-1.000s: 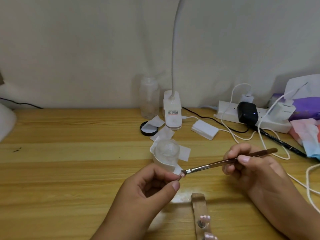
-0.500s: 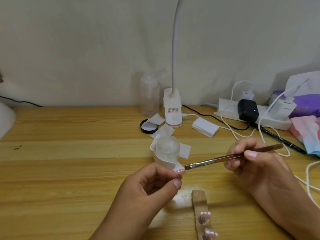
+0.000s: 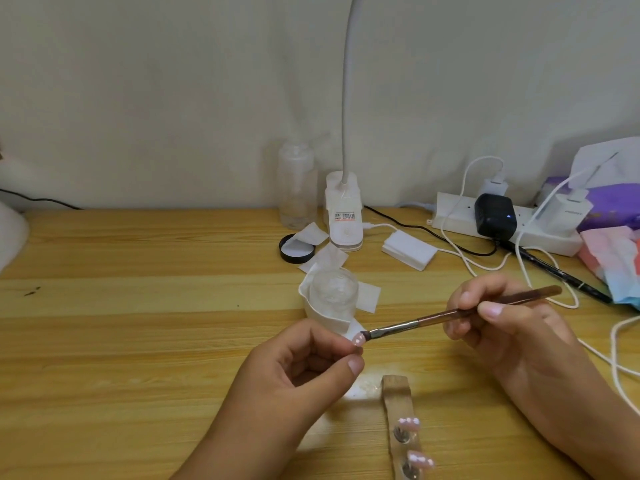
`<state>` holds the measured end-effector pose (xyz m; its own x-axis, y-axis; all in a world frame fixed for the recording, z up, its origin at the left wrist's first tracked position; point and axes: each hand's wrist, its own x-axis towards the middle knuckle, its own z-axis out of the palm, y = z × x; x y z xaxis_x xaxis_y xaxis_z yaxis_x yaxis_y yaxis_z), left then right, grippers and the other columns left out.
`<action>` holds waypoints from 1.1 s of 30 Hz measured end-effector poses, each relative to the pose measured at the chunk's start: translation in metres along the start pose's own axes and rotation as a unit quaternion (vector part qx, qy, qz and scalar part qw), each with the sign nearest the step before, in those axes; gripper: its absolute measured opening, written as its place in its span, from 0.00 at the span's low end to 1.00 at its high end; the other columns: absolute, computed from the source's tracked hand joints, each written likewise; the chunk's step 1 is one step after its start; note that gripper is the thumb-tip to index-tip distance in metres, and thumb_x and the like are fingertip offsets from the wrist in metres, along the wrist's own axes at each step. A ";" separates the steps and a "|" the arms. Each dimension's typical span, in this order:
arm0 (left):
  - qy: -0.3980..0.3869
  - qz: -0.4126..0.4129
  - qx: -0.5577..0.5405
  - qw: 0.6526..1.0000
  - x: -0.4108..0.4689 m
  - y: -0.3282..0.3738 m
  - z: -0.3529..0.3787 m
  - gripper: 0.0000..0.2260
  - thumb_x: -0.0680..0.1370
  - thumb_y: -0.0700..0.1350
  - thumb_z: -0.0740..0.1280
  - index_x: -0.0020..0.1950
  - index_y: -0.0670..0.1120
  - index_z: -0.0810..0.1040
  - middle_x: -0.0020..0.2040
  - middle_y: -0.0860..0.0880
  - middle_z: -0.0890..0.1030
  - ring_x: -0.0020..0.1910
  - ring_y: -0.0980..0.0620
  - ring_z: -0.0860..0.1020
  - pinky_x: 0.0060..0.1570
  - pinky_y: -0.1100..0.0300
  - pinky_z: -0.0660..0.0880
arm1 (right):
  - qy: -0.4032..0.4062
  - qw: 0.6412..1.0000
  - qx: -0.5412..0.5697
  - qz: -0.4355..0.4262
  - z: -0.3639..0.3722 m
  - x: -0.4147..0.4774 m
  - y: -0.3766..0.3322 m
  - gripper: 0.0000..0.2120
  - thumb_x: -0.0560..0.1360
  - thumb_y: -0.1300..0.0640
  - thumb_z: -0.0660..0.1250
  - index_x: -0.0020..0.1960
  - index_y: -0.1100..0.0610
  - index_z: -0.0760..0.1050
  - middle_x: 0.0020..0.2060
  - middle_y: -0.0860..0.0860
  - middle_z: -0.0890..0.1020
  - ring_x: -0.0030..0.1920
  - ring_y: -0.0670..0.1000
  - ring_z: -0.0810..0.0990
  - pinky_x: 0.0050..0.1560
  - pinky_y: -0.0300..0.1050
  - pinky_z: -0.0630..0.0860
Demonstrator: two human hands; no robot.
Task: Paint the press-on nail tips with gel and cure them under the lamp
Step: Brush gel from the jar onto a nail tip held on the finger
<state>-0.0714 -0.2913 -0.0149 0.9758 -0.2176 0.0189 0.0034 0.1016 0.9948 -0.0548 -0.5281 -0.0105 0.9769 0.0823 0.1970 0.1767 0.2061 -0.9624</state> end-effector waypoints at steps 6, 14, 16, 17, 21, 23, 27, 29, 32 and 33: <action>-0.010 0.006 0.033 0.999 -0.002 0.003 0.001 0.06 0.63 0.51 0.74 0.39 0.56 0.85 0.39 0.53 0.84 0.38 0.60 0.80 0.39 0.69 0.74 | 0.033 0.999 0.029 0.006 0.000 0.004 0.001 0.08 0.70 0.59 0.63 0.38 0.54 0.81 0.34 0.51 0.77 0.34 0.46 0.77 0.38 0.38 0.77; -0.014 0.000 0.044 0.999 -0.002 0.004 0.002 0.05 0.66 0.49 0.71 0.38 0.56 0.85 0.39 0.55 0.85 0.38 0.61 0.80 0.39 0.70 0.74 | 0.035 0.999 0.028 0.016 0.006 0.001 -0.004 0.08 0.71 0.57 0.63 0.38 0.54 0.81 0.33 0.52 0.78 0.33 0.48 0.79 0.37 0.39 0.78; -0.017 -0.001 0.041 0.999 -0.002 0.005 0.002 0.05 0.64 0.51 0.73 0.39 0.56 0.85 0.39 0.55 0.85 0.38 0.61 0.80 0.40 0.70 0.74 | 0.039 0.999 0.024 0.020 0.008 0.000 -0.005 0.08 0.71 0.56 0.64 0.38 0.54 0.81 0.32 0.53 0.78 0.33 0.49 0.79 0.38 0.39 0.78; -0.019 0.002 0.042 0.999 -0.002 0.005 0.001 0.07 0.63 0.53 0.73 0.39 0.56 0.85 0.40 0.55 0.85 0.39 0.61 0.80 0.40 0.70 0.74 | 0.041 0.999 0.022 0.022 0.009 0.000 -0.005 0.07 0.70 0.56 0.65 0.38 0.54 0.81 0.32 0.53 0.78 0.33 0.49 0.79 0.38 0.38 0.78; -0.014 0.004 0.039 0.999 -0.002 0.003 0.001 0.11 0.60 0.58 0.70 0.39 0.56 0.85 0.42 0.54 0.85 0.40 0.60 0.80 0.42 0.68 0.75 | 0.032 0.999 0.015 0.032 0.012 0.000 -0.008 0.07 0.69 0.55 0.65 0.35 0.54 0.81 0.30 0.53 0.77 0.32 0.49 0.78 0.36 0.37 0.77; -0.015 0.007 0.044 0.999 -0.002 0.002 0.001 0.11 0.61 0.58 0.70 0.40 0.57 0.85 0.43 0.54 0.85 0.41 0.60 0.81 0.44 0.67 0.76 | 0.021 0.999 0.010 0.042 0.011 0.000 -0.008 0.09 0.69 0.56 0.63 0.34 0.54 0.80 0.28 0.54 0.76 0.31 0.49 0.77 0.35 0.37 0.77; -0.020 0.012 0.045 0.999 -0.001 0.001 0.001 0.11 0.62 0.59 0.70 0.41 0.58 0.85 0.43 0.54 0.85 0.45 0.58 0.83 0.44 0.68 0.76 | 0.005 0.999 0.009 0.050 0.010 0.000 -0.007 0.08 0.70 0.56 0.64 0.35 0.54 0.80 0.28 0.53 0.75 0.31 0.49 0.76 0.35 0.38 0.77; -0.017 0.010 0.042 0.999 -0.002 0.001 0.002 0.11 0.62 0.59 0.69 0.40 0.59 0.84 0.43 0.53 0.86 0.45 0.57 0.83 0.43 0.67 0.76 | 0.012 0.998 0.039 0.052 0.007 0.001 -0.006 0.08 0.69 0.56 0.63 0.35 0.55 0.80 0.30 0.52 0.76 0.31 0.48 0.77 0.35 0.38 0.77; -0.012 0.005 0.034 0.999 -0.002 0.002 0.002 0.11 0.60 0.59 0.70 0.39 0.58 0.84 0.42 0.53 0.86 0.42 0.58 0.83 0.42 0.68 0.76 | 0.028 0.996 0.073 0.052 0.004 0.004 -0.005 0.08 0.69 0.57 0.63 0.36 0.54 0.80 0.32 0.51 0.76 0.32 0.47 0.77 0.35 0.37 0.77; -0.012 0.002 0.030 0.999 -0.002 0.002 0.002 0.11 0.60 0.58 0.70 0.39 0.58 0.84 0.42 0.53 0.86 0.41 0.59 0.82 0.42 0.68 0.76 | 0.034 0.995 0.075 0.050 0.003 0.004 -0.005 0.08 0.69 0.57 0.63 0.36 0.54 0.80 0.33 0.51 0.77 0.32 0.46 0.77 0.35 0.37 0.77</action>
<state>-0.0737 -0.2925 -0.0126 0.9701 -0.2417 0.0238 -0.0136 0.0434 0.9990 -0.0517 -0.5255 -0.0044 0.9956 0.0446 0.0827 0.0625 0.3433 -0.9371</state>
